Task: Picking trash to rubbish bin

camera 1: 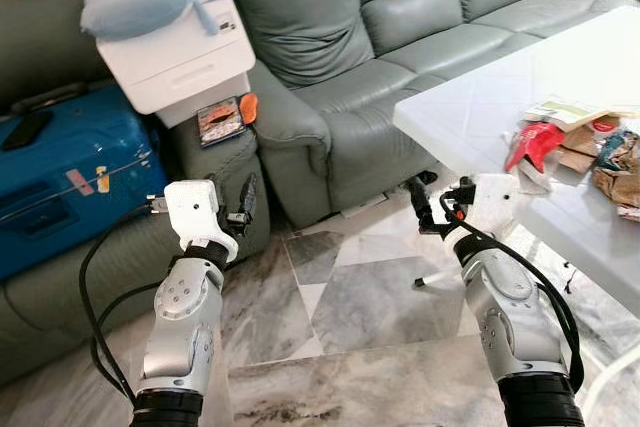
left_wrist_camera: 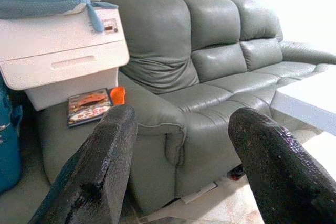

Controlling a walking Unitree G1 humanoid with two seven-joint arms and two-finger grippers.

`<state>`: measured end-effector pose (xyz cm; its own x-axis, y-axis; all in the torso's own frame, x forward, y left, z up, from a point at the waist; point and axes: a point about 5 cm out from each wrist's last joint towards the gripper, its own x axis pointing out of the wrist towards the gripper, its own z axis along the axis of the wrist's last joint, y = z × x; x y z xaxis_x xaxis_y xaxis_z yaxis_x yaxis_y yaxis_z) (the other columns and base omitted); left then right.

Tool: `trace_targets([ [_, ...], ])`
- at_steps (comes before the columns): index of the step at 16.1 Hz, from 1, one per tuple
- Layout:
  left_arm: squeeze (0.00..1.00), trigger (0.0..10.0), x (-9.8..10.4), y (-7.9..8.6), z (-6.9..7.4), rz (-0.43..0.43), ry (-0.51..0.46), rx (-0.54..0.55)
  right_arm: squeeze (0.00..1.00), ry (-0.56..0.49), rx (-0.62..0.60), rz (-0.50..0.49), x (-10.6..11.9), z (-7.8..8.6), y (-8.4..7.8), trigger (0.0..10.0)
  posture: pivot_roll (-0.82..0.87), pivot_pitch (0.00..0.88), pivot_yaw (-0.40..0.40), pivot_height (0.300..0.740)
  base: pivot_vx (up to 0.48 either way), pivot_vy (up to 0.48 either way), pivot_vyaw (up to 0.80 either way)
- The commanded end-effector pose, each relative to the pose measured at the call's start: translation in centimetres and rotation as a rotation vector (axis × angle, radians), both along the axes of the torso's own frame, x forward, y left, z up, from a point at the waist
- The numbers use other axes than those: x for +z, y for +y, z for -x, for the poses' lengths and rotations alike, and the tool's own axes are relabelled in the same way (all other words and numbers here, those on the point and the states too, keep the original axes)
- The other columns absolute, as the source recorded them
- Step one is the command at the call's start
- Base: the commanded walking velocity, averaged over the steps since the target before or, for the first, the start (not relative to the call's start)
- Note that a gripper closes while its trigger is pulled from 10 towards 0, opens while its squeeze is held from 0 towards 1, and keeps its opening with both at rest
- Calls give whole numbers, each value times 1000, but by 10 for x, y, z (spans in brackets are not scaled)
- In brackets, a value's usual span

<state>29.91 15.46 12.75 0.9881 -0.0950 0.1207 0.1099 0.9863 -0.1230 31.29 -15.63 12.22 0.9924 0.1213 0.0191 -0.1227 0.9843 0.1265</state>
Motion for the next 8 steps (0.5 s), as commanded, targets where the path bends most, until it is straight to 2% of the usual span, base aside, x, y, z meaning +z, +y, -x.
trace_targets([
  [1, 0, 10000, 1, 4, -2, 6, 8, 24, 0, -30, -3, -9, 8, -2, 2, 10000, -42, 0, 122, 740, 0, 0, -769],
  [3, 0, 10000, 1, 5, -2, 14, 12, 39, 0, -32, -3, -12, 8, -2, 3, 10000, -36, 0, 117, 740, 0, 0, -775],
  [4, 0, 10000, 0, 7, -2, 16, 14, 49, 0, -36, -3, -24, 9, -2, 3, 10000, -33, 0, 114, 740, 0, 277, -712],
  [8, 0, 10000, 0, 10, -1, 18, 18, 67, 0, -46, 6, -22, 11, -4, 6, 10000, -30, 0, 111, 740, 0, 395, 0],
])
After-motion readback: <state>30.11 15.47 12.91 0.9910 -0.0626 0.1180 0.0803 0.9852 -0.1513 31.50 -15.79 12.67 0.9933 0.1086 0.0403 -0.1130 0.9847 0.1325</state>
